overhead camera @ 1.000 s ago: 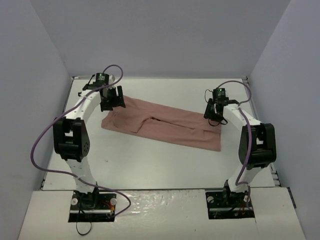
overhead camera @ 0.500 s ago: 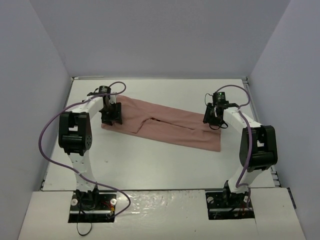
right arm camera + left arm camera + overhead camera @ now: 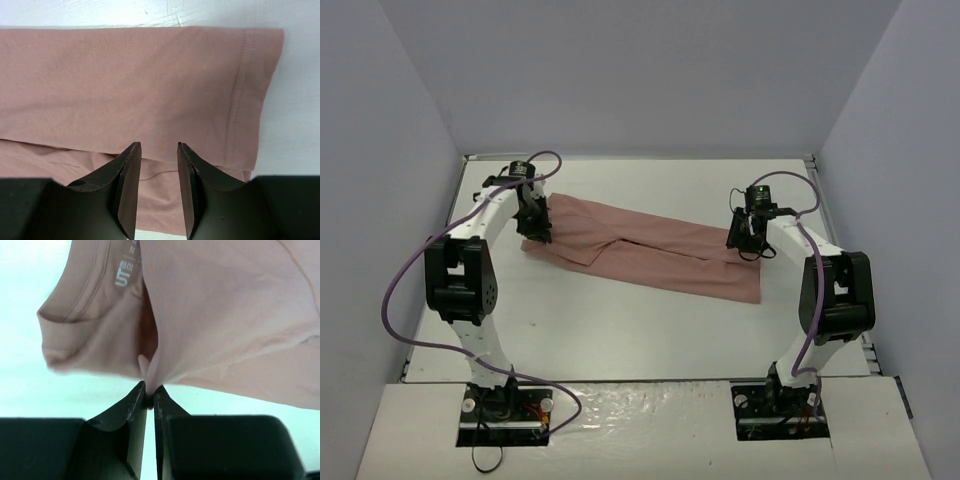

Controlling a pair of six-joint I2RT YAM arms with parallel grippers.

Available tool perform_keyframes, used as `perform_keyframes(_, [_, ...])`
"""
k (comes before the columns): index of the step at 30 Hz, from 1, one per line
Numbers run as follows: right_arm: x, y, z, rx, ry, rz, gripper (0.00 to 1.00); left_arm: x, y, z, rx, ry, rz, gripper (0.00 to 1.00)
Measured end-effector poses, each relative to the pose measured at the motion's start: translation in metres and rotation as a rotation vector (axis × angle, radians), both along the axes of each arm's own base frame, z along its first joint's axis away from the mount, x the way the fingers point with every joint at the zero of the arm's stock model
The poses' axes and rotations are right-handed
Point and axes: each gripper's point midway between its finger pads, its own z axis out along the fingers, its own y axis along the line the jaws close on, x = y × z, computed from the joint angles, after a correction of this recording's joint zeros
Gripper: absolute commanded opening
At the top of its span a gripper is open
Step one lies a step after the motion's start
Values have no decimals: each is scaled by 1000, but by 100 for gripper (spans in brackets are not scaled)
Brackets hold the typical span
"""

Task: Fold and stack the t-shirts
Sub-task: Rotate the tshirt 90 degrees

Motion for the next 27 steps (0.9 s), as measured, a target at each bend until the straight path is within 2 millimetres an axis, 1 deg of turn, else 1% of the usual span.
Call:
perform_keyframes(2, [0,0,0,0,0,0,33,-5,1,5,1,4,24,24])
perform_keyframes(3, [0,0,0,0,0,0,33,-10,2,4,5,13,33,35])
perform_keyframes(5, [0,0,0,1,0,0,33,-20,5,-2,16,53,53,43])
perform_keyframes(7, [0,0,0,1,0,0,33,-29,7,-10,30,95,65,45])
perform_keyframes(9, [0,0,0,1,0,1,33,-33,9,-16,40,124,69,45])
perform_keyframes(12, [0,0,0,1,0,1,33,-32,8,-14,39,128,71,44])
perform_keyframes(14, [0,0,0,1,0,1,33,-22,5,-1,18,98,66,43])
perform_keyframes(16, [0,0,0,1,1,2,33,-3,-1,18,-12,32,58,40])
perform_keyframes(19, [0,1,0,3,1,2,33,25,-16,46,-74,-59,37,38])
perform_keyframes(21, [0,1,0,6,1,3,33,39,-29,57,-119,-96,16,37])
perform_keyframes(23, [0,2,0,9,1,4,33,51,-41,58,-165,-111,2,35])
perform_keyframes(24, [0,2,0,10,1,4,33,54,-46,54,-183,-107,0,33])
perform_keyframes(25, [0,2,0,11,1,4,33,57,-51,46,-202,-94,0,33])
perform_keyframes(27, [0,2,0,13,2,3,33,59,-57,23,-232,-46,8,32])
